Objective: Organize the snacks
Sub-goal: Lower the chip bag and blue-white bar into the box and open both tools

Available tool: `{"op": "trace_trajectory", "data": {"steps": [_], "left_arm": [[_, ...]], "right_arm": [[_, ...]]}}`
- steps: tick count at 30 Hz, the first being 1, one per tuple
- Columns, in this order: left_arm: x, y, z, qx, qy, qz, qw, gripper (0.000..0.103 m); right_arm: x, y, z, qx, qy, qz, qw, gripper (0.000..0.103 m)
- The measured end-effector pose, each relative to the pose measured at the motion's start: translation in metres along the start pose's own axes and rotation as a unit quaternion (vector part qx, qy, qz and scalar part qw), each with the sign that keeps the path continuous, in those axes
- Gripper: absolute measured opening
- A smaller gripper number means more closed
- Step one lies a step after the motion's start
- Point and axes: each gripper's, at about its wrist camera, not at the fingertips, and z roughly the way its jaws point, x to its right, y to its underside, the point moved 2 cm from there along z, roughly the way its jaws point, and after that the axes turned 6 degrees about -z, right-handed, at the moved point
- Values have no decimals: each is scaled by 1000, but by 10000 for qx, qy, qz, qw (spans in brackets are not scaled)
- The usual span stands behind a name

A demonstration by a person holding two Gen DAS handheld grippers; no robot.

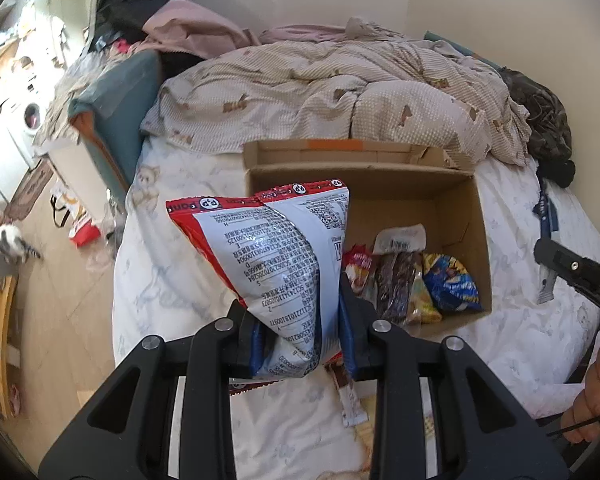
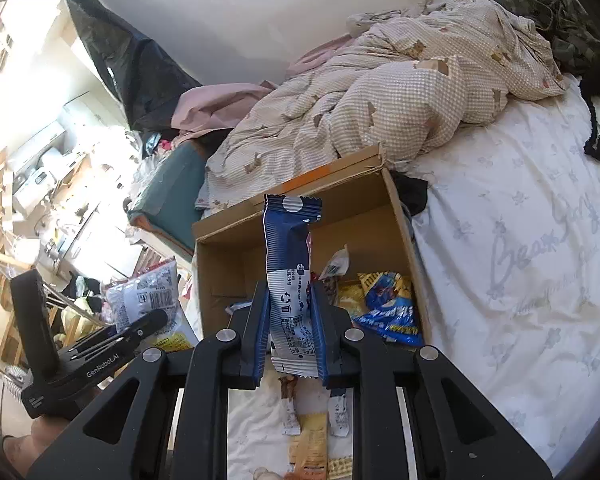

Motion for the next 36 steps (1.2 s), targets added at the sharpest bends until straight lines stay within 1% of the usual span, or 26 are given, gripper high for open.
{"op": "trace_trajectory", "data": {"steps": [6,11,15,20,24,26,30,32,36], "left_arm": [[11,-13,18,23,41,101,9999,26],[15,-16,39,-14,20,127,9999,26],[12,-12,54,-49,49,86,9999,26],[7,-12,75,-261,212,-134,9993,26],[5,-13,80,-158,218,-146,9995,27],[5,-12,83,-144,153,-64,9998,27],[2,-11,86,-147,141,-34,9998,27],[1,-10,88,-189,170,-84,9996,28],[1,-10,88,-198,200,-68,9996,28]], "right_arm": [[6,-10,20,-104,210,-148,9996,20],[25,-19,35,-197,346,66,9992,20],[33,-23,46,-308,459,114,9984,20],[35,-19,64,-547,594,66,9967,20],[40,-14,80,-782,672,199,9945,21],[44,-9,90,-944,691,323,9926,21],[50,-3,101,-1122,687,530,9899,21],[51,-2,103,-1143,662,610,9894,21],[48,-1,105,-1182,721,518,9890,21]]}}
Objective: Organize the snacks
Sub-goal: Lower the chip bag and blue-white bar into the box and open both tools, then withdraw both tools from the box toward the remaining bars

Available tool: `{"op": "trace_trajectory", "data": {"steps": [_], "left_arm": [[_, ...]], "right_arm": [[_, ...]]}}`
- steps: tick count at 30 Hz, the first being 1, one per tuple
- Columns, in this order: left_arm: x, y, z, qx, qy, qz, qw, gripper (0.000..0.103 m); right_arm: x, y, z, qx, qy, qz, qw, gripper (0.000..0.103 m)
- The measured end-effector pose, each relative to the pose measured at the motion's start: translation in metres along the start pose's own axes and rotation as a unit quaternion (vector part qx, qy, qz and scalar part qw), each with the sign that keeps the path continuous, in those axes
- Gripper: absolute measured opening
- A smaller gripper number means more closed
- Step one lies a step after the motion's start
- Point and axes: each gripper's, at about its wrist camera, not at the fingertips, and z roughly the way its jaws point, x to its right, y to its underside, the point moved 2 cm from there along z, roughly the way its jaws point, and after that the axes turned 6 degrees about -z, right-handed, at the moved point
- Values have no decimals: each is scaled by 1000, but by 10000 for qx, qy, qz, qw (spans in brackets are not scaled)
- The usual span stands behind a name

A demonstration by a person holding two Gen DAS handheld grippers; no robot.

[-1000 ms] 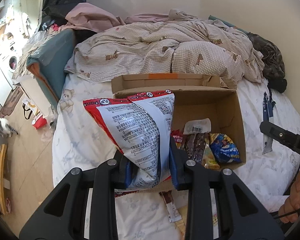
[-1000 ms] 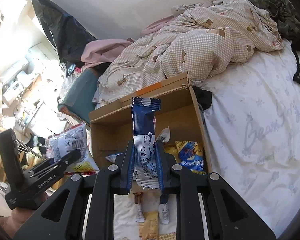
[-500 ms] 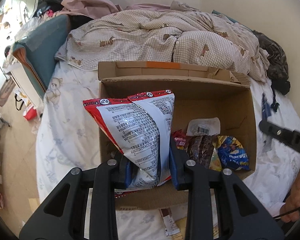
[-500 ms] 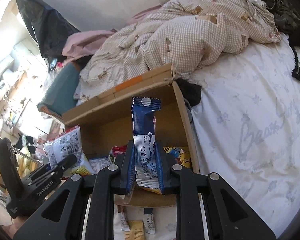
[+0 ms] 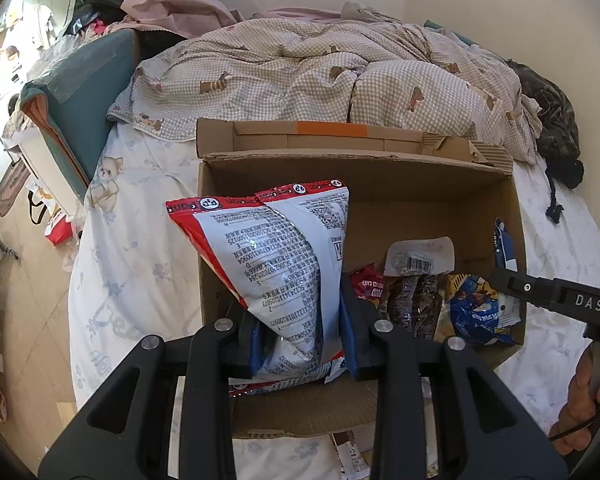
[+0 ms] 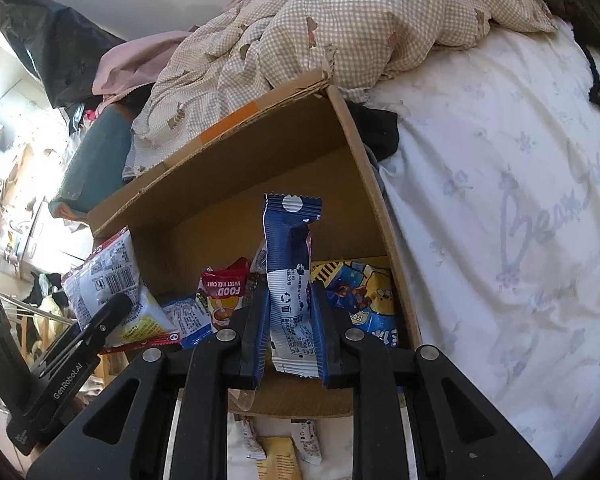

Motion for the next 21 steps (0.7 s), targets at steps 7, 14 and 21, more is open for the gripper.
{"op": "trace_trajectory", "data": {"steps": [7,14,21], "left_arm": [[2,0,0,-5,24,30,10000,28],[-1,-1,-6,104,13,-124,9999,77],[1,-4,-17,282,85,-40,9996,92]], "right_arm": [[2,-1,0,-13,-32,58,10000,21],[1,-2,-2,57,-233,176,9996,24],[-13,-3,-12,359,-186,-50,9992,81]]}}
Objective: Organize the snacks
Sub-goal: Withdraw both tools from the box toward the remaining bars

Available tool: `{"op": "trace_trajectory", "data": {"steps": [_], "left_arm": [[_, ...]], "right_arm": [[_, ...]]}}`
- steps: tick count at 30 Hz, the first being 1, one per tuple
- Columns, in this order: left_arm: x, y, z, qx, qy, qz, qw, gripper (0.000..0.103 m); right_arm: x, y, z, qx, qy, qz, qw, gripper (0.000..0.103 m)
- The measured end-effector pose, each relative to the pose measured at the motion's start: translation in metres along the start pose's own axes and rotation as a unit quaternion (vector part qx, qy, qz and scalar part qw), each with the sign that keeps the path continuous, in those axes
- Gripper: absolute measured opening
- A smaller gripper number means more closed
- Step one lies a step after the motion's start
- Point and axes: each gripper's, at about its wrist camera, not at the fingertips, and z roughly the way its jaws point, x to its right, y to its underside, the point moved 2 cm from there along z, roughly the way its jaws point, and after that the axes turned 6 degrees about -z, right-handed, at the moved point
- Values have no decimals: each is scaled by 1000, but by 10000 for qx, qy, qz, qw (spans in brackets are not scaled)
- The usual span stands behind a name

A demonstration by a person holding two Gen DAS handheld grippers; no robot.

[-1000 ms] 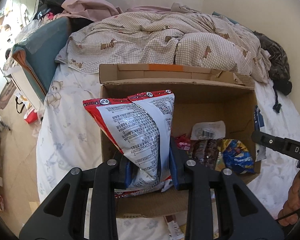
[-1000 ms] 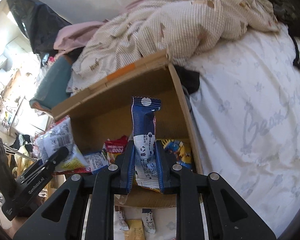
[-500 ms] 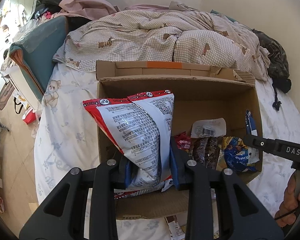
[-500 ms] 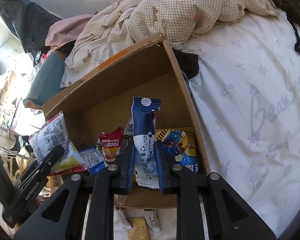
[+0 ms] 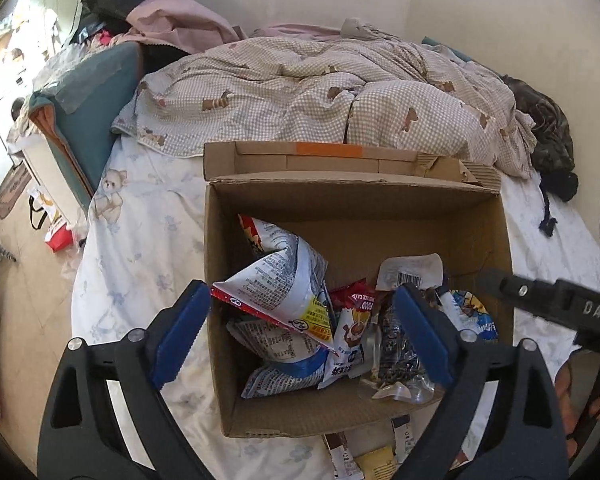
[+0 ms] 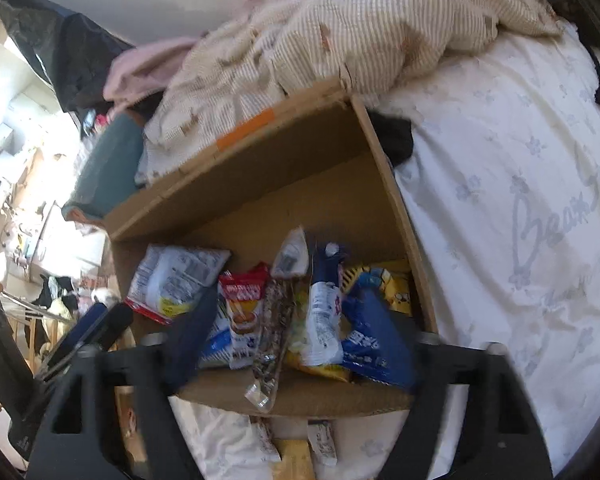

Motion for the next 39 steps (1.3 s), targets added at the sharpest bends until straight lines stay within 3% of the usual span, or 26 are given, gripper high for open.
{"op": "trace_trajectory", "data": {"steps": [11,20,29,39], "left_arm": [[-1,-1,-14,270,14,-13,9996,92],[-15,6,-24,132,82,-342,9993,92],[-27,17,-54,93,48,-457,9989,92],[-44,46,-70,-239,-9,-596,9979,92]], "right_arm": [[-3,-1,-1,-64,43,-122,9999,81],[-3,6,-12,-43,41,-88,9999,81],[7,26,-43,47,11,249,9997,81],[26,66,-64,-23,11,921,9957,81]]}}
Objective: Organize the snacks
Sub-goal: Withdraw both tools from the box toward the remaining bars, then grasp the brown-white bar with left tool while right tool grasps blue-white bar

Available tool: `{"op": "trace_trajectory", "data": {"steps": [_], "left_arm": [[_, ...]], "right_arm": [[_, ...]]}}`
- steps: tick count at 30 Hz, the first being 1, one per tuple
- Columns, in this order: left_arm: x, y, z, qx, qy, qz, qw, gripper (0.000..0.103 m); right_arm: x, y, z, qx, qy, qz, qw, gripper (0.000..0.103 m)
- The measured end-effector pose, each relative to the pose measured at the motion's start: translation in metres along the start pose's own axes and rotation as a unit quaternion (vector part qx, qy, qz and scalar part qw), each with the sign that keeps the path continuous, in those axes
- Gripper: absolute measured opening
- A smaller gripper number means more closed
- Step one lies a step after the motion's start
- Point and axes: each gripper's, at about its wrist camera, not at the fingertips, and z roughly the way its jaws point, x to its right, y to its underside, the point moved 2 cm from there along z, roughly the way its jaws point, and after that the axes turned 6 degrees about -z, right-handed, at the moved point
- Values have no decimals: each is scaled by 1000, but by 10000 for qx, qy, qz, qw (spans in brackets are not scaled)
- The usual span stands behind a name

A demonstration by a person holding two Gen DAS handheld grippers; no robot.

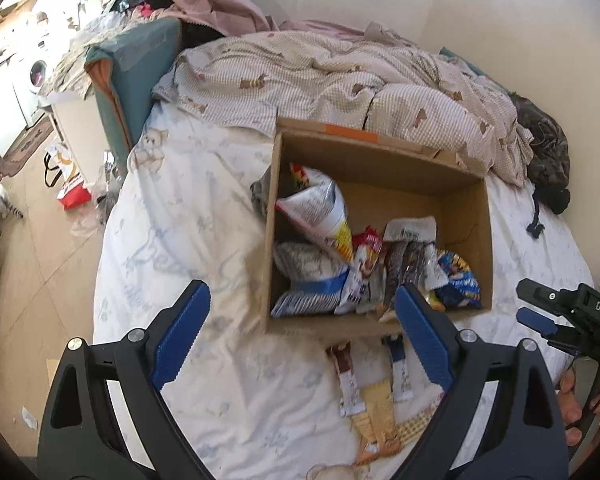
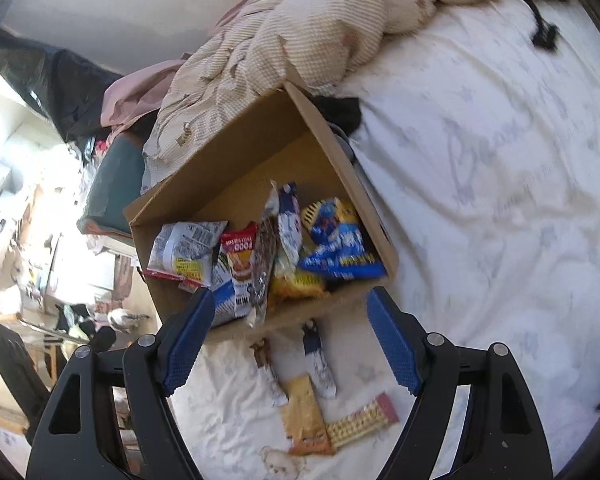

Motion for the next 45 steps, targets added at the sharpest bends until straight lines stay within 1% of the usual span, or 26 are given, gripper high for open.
{"op": "trace_trajectory", "data": {"steps": [2,4,8,9,10,11,12,13,15,17,18,19,21,23,25,26,27,29,30,32,35,39,42,45], "left_arm": [[-2,6,3,-163,6,29,9999,92],[-3,14,8,-346,-19,57,9994,92],[-6,40,25,-801,-25,-178,9966,91],[-4,47,30,-929,-2,-248,9954,90],[-1,55,37,-1072,46,-302,9938,86],[5,61,44,-1210,73,-294,9922,84],[11,67,51,-1344,101,-229,9906,79],[18,73,59,-1524,152,-141,9881,77],[29,81,73,-1759,219,-70,9841,77],[36,87,86,-1855,153,7,9825,77],[39,91,92,-1883,106,42,9820,74],[41,94,96,-1876,106,80,9822,68],[48,102,107,-1925,-5,280,9809,67],[50,109,116,-2013,-38,318,9790,63],[50,114,123,-2096,-98,325,9772,54],[49,116,125,-2121,-122,315,9767,51],[48,117,128,-2138,-131,313,9763,46],[49,119,131,-2110,-128,428,9765,24],[49,120,131,-2113,-152,526,9759,15],[48,119,130,-2115,-176,601,9754,15],[42,112,117,-1998,-152,454,9787,14],[31,108,92,-1953,-117,284,9803,14],[27,104,70,-1900,-82,320,9812,14],[24,95,38,-1684,35,452,9847,14]], "right_arm": [[4,7,-2,-6,120,65,9999,81],[9,14,0,-116,175,169,9996,81],[15,27,6,-339,288,206,9988,81],[15,30,8,-377,318,186,9986,81],[16,32,8,-398,340,153,9985,81],[16,33,9,-415,382,96,9984,81],[15,33,9,-438,454,33,9980,81],[16,34,10,-443,527,-35,9976,81],[18,35,9,-445,626,-92,9970,81],[23,35,8,-442,644,-46,9969,81],[25,34,8,-439,644,-11,9970,81],[27,34,8,-436,644,34,9970,81],[28,32,9,-442,660,54,9968,81],[29,32,10,-450,665,54,9968,81],[28,31,11,-467,645,44,9968,81],[27,31,12,-476,647,24,9968,81],[26,31,13,-486,651,-2,9967,81],[25,32,14,-504,651,-21,9966,81],[24,32,15,-523,644,-9,9966,81],[22,32,16,-539,596,35,9968,81],[18,32,19,-543,606,9,9967,81],[12,34,22,-573,670,-147,9960,81],[9,37,24,-618,692,-213,9955,81],[6,40,29,-703,686,-280,9948,81]]}}
